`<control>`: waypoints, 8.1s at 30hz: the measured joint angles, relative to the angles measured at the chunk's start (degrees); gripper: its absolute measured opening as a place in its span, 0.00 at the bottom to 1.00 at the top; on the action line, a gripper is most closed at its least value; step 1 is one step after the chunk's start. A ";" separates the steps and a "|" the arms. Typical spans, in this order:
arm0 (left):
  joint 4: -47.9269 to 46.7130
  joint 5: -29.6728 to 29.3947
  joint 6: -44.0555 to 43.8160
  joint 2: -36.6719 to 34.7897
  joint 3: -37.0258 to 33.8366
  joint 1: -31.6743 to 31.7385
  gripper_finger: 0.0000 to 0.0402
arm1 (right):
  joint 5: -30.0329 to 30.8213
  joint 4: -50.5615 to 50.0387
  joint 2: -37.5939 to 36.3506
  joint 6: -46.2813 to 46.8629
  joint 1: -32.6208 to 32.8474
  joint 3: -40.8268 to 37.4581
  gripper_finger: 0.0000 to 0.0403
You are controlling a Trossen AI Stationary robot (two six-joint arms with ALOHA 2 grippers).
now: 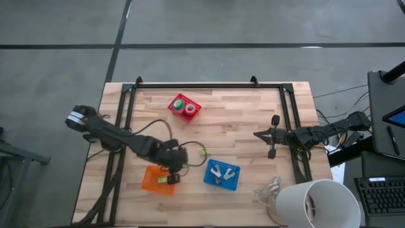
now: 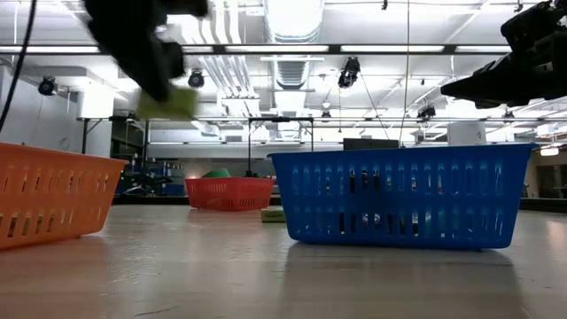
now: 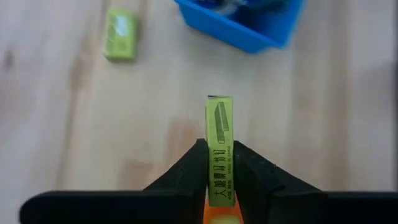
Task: Pick and place Stapler, Stapler remover, tape
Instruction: Put the bottom staples box into the orange bin, then put the staples box into the orange bin, then return to Home Position
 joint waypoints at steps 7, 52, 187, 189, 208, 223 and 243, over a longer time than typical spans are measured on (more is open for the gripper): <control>-6.88 0.19 -11.11 -5.90 -0.76 -9.78 0.14 | -0.02 0.00 0.02 0.00 0.00 0.00 0.02; 11.48 2.61 -36.87 -6.46 -15.94 -14.98 0.34 | 0.00 0.00 -0.02 0.00 -0.02 0.00 0.02; 14.63 9.23 4.99 11.61 -5.36 11.77 0.27 | -0.03 0.00 -0.06 0.00 0.00 0.00 0.02; 12.95 9.63 3.31 9.43 -5.36 10.21 0.30 | 0.03 0.00 -0.02 0.00 -0.02 0.00 0.02; -0.66 -1.66 -22.85 -8.07 -9.18 -13.53 0.38 | 0.00 0.00 -0.02 0.00 -0.02 0.00 0.02; 0.91 -4.33 -32.14 -9.17 -15.74 -12.32 0.41 | 0.00 0.00 0.05 0.00 -0.02 0.00 0.02; 70.51 -13.64 17.17 -10.38 -36.77 8.41 0.04 | 0.00 0.00 0.02 0.00 -0.02 0.00 0.02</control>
